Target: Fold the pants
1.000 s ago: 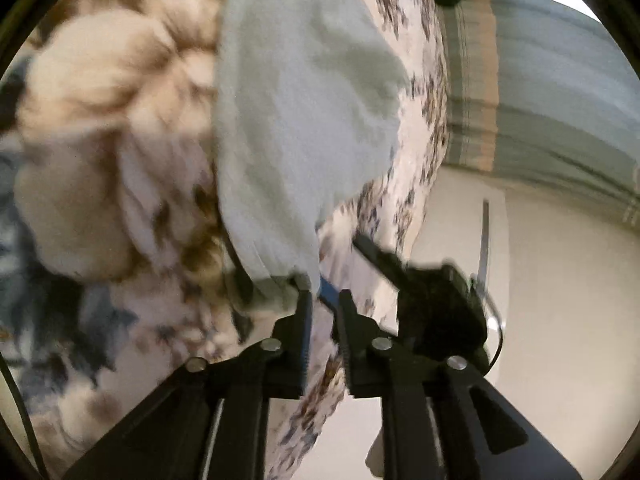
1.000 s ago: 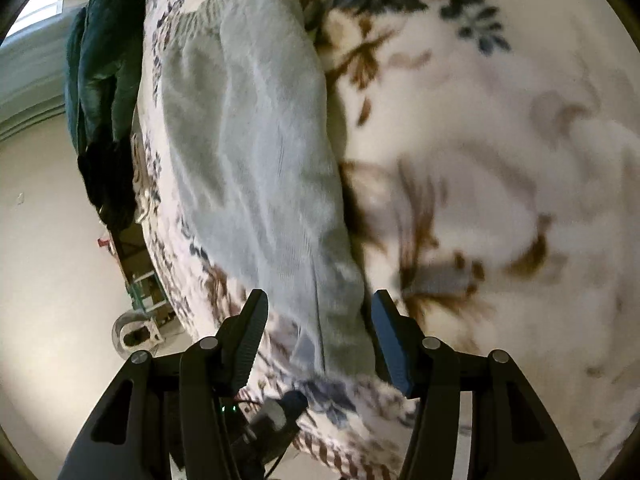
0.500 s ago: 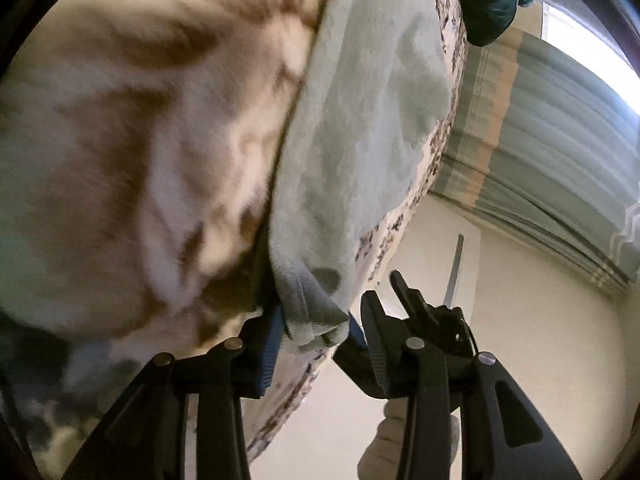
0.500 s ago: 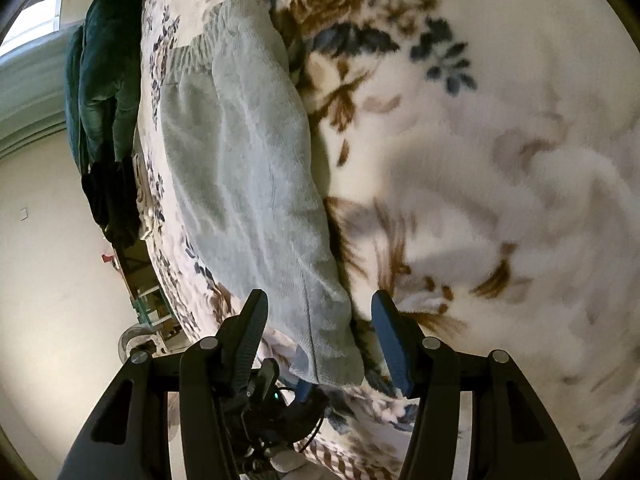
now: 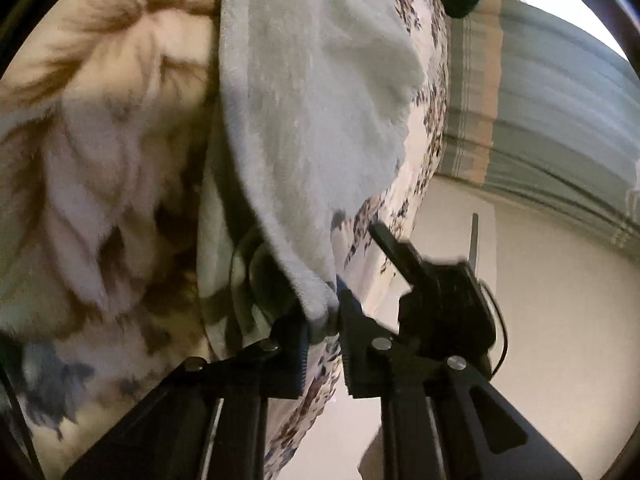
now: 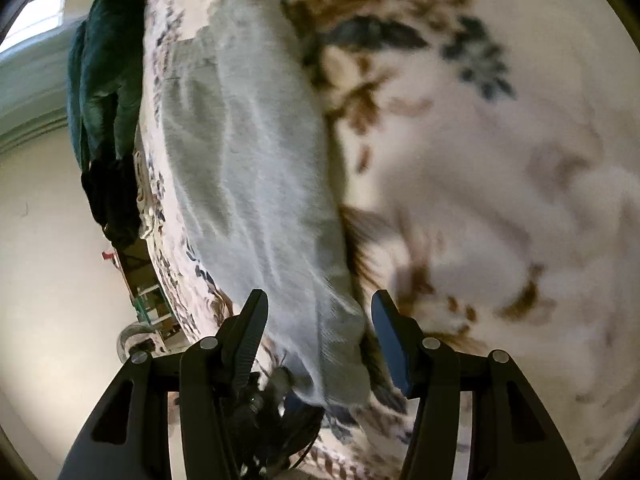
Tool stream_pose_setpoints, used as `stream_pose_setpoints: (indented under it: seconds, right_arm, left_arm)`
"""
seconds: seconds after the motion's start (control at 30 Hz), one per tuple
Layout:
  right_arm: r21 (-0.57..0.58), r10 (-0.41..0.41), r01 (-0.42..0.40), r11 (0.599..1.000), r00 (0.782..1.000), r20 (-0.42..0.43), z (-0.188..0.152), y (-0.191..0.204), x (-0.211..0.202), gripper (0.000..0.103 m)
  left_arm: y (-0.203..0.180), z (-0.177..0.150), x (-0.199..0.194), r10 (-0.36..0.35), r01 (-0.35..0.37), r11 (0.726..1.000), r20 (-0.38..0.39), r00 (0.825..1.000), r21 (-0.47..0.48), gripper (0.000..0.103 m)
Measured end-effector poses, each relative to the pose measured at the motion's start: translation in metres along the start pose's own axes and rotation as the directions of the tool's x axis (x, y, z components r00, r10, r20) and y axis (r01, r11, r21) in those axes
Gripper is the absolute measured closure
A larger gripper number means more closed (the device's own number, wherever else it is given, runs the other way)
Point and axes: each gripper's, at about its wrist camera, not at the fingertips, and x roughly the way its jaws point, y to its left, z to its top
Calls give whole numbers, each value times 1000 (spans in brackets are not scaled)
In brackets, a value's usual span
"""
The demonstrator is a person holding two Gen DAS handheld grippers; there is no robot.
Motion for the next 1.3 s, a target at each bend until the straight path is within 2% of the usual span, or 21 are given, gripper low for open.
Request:
stream_pose_setpoints:
  seconds: [0.07,0.13,0.27,0.33,0.37,0.43,0.6,0.67,0.7,0.73,0.77,0.93,0.97,1.0,1.03,1.07,1.1,1.13,1.23,1.27,1.3]
  right_arm:
    - [-39,-50,50,998,999,7,5,7,7,53]
    - [-86,-108,108,990,994,8,7,14,15,95]
    - [-127,-211,220,967,974,79,3,15,13,96]
    - [-85,-227,233,969,970,83,6,4,11,100]
    - [-73,-237,243,967,968,80,8,-2,10,102]
    - [-47,-240,243,969,969,67,11,-13,10,102]
    - [30,-70,71,997,997,-13,5,-28,-2,97]
    - [60,-17,18,998,999,-33,-5,-33,-5,79]
    - [75,5,-2,997,999,-38,-11,-36,-7,58]
    - [86,31,-27,996,998,-49,-20,-38,-6,43]
    - [98,49,-42,994,997,-68,-30,-38,-3,41]
    - [197,138,-117,973,985,-100,-66,-52,16,41]
    - [204,138,-117,972,986,-95,-70,-53,23,41]
    - [198,126,-106,975,988,-91,-71,-54,27,46]
    - [182,94,-78,980,992,-85,-73,-52,33,68]
    - [161,49,-38,986,997,-67,-74,-53,33,82]
    - [163,19,-13,987,999,-35,-76,-56,32,86]
    - [183,19,-16,983,1000,-15,-79,-60,31,86]
    - [248,86,-75,966,996,-37,-84,-74,31,85]
    - [246,94,-81,966,995,-43,-84,-71,26,81]
    - [237,89,-77,968,995,-42,-83,-67,20,72]
  left_arm:
    - [2,-9,-4,-4,4,1000,-19,1000,-16,94]
    - [7,-18,-9,22,-22,1000,-37,999,-10,94]
    - [27,-26,-13,145,-145,989,-66,987,4,94]
    - [39,-26,-17,194,-194,981,-74,978,12,94]
    - [41,-26,-20,192,-192,981,-82,978,10,94]
    - [39,-27,-26,199,-197,980,-86,976,23,94]
    - [20,-36,-44,173,-168,984,-106,979,53,93]
    - [14,-38,-46,194,-189,980,-87,977,63,92]
    - [10,-36,-48,201,-196,978,-71,977,78,89]
    - [10,-34,-46,212,-206,975,-64,975,85,89]
    - [11,-32,-44,226,-221,972,-59,972,85,89]
    - [13,-18,-40,269,-263,960,-47,962,98,89]
    - [11,-17,-38,286,-280,954,-44,957,105,89]
    - [10,-14,-39,310,-304,946,-39,950,111,89]
    - [12,-13,-43,342,-336,935,-35,939,116,89]
    - [12,-12,-46,372,-367,923,-29,928,116,89]
    - [11,-11,-52,398,-394,912,-19,917,118,89]
    - [6,-10,-59,425,-421,898,-5,905,128,89]
    - [-18,0,-70,502,-497,842,29,864,211,89]
    - [-30,5,-75,518,-512,824,41,854,243,89]
    - [-52,17,-76,524,-515,808,48,850,286,89]
